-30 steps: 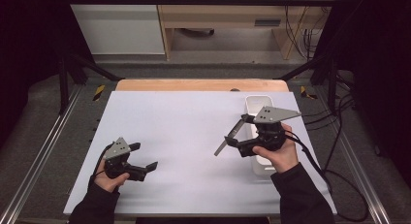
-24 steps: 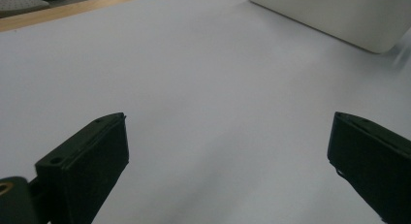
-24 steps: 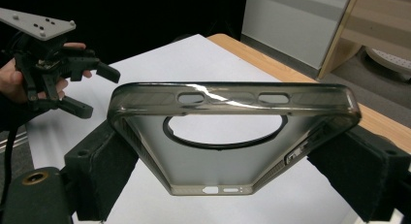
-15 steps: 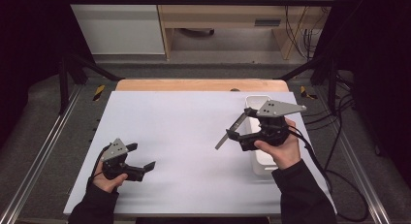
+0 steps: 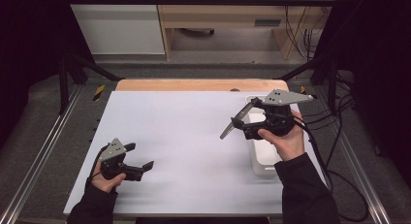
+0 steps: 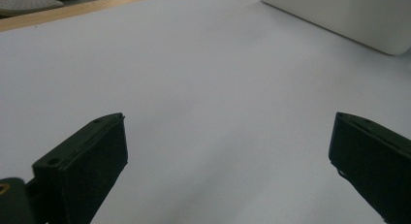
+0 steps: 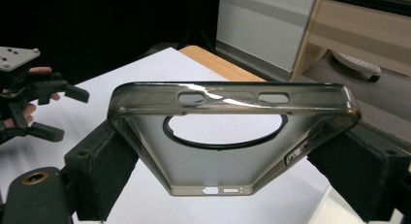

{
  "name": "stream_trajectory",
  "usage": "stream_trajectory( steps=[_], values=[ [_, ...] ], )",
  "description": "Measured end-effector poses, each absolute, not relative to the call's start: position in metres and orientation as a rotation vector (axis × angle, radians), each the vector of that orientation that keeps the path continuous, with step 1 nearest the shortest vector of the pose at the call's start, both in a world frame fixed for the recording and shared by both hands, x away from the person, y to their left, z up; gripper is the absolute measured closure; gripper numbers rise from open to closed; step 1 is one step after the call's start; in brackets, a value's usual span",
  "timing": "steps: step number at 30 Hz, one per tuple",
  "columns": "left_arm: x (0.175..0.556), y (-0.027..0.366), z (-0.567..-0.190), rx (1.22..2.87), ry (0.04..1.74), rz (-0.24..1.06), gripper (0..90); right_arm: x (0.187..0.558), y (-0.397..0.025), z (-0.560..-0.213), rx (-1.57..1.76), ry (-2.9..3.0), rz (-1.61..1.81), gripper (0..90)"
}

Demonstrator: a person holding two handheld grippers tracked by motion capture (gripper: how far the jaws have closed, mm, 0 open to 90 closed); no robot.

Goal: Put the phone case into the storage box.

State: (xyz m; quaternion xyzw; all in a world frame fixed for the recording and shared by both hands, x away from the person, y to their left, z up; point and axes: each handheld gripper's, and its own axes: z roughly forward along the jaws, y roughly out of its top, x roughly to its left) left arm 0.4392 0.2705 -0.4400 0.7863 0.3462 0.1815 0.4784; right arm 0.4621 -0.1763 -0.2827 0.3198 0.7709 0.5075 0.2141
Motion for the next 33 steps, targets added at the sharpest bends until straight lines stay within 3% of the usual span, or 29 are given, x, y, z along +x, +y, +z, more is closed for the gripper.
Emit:
stream_trajectory(
  steps=[33],
  values=[
    [0.441, 0.271, -0.443, 1.927, 0.841, 0.440, 0.0, 0.513, -0.210, -0.266, 1.097, 1.958, 1.297, 12.4]
  ],
)
